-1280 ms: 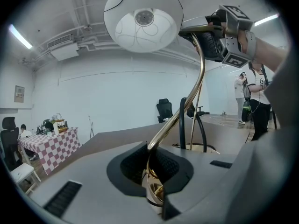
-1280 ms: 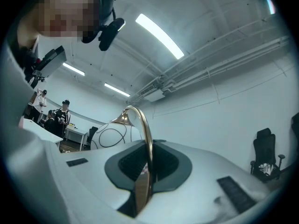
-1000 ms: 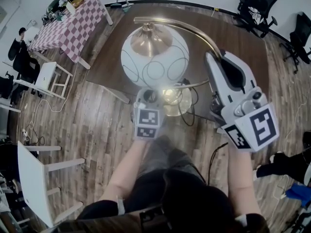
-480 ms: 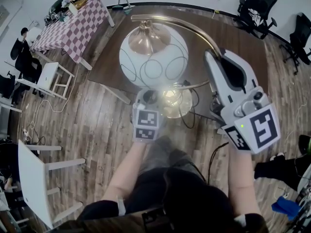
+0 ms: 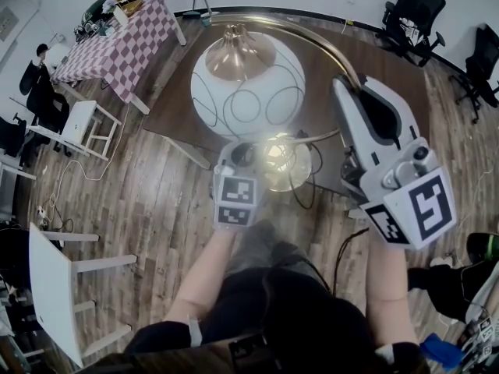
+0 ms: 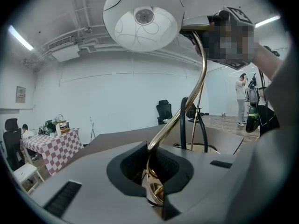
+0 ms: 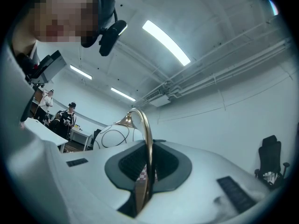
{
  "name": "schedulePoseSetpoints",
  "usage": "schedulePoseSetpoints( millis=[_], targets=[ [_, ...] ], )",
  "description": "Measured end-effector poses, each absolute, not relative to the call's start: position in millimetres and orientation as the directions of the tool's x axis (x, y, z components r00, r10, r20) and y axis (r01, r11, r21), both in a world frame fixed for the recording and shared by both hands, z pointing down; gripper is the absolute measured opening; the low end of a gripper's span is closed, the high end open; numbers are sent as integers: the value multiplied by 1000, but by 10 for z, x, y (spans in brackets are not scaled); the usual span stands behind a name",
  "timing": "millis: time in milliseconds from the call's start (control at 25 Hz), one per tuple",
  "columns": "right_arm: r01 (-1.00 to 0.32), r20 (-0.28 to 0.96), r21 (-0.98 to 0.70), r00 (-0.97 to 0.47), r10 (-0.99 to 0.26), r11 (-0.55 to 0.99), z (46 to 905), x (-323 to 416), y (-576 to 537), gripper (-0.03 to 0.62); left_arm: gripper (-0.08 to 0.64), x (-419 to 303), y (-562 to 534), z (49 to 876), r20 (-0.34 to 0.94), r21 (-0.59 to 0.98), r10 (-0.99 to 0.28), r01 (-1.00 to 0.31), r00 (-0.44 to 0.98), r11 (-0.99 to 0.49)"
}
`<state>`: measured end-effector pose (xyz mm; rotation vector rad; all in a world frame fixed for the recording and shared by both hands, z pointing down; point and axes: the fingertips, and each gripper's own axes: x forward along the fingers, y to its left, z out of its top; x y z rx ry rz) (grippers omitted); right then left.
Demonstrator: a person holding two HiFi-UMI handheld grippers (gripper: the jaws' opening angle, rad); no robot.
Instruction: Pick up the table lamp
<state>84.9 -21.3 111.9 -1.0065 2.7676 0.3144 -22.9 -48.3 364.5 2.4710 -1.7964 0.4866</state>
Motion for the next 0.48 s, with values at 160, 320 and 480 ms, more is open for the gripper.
schedulePoseSetpoints(
  millis=[160,320,480],
  targets=[
    [-649,-248,128,-753,-610,750,1267,928,-149,20,12,-173,-428,3785,278,-154,-922,-935,270,-320],
    [-652,-242,119,-750,-615,748,1271,919,-183,20,12,-188,-448,3789,285,-150,-920,-936,268,-319],
    [-654,-242,103,-747,-619,750,1283,910,-201,19,12,-194,-457,3806,290,-148,-919,-936,268,-320]
  ],
)
